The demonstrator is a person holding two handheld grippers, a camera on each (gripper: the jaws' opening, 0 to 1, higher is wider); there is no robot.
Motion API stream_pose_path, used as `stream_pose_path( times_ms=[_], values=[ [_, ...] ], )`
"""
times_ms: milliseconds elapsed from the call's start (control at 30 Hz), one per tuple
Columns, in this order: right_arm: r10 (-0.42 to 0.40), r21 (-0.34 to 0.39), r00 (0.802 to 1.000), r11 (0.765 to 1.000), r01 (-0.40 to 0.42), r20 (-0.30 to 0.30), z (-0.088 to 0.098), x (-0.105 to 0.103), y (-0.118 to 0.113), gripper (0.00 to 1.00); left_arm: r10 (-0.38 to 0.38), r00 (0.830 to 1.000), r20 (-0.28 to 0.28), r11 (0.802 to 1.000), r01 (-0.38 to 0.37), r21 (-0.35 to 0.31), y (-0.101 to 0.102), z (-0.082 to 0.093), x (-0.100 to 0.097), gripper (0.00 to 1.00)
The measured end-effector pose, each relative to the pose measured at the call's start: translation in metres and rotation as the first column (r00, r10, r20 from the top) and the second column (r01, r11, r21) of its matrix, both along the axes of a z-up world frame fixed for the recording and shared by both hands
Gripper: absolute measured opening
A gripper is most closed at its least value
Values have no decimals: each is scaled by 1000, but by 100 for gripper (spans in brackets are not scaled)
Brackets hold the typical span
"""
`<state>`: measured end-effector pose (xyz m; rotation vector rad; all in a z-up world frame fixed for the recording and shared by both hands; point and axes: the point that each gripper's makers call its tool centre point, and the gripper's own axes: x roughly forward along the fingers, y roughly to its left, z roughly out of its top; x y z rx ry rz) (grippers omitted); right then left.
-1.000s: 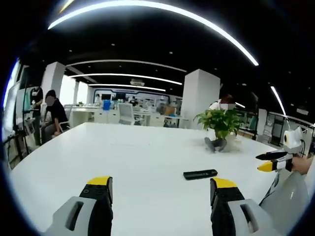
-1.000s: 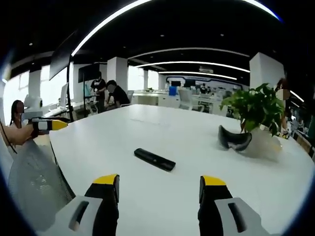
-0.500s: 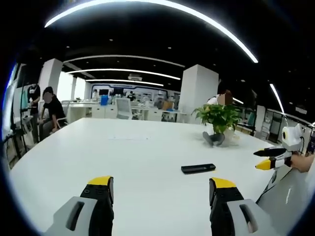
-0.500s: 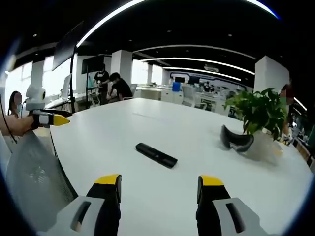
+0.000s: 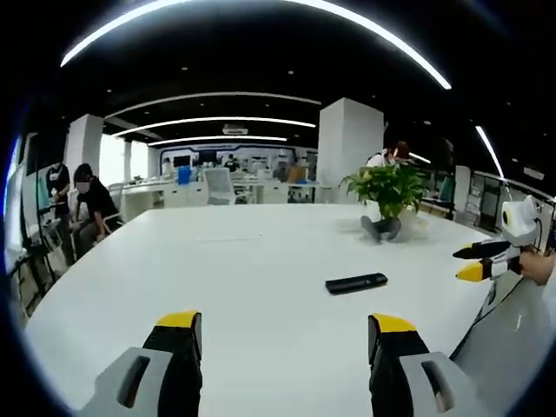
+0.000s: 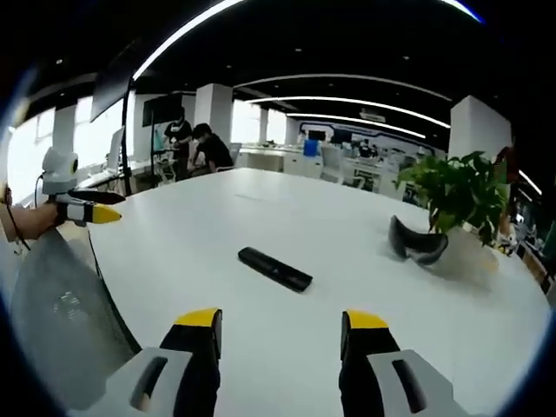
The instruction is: Press the specified remote control buttons in sequence, fully releasing each button before pressing the next.
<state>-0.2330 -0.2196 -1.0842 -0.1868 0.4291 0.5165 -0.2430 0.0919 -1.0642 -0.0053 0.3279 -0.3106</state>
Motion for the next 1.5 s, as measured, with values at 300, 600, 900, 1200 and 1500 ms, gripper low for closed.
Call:
stream_pose_path(
  times_ms=[300,600,900,1200,1500],
  values=[
    [-6,42,999,999,8,-33,-3,0,-2,48,-23,998,-65,996,17,-92,-1,-3,-5,77],
    [43,48,997,998,-40,-67,-8,-4,8,46,-225,967,-118,967,206,-149,-44,3,16,66],
    [48,70,993,997,-41,-103,-14,-6,5,41,-418,883,-215,906,388,-169,-90,-15,50,57],
    [71,78,989,995,-61,-128,-17,-10,10,36,-571,742,-350,776,627,63,-125,-53,92,44],
    [67,91,990,994,-56,-126,-15,-10,9,32,-675,592,-441,536,804,259,-168,-67,124,39]
  ],
)
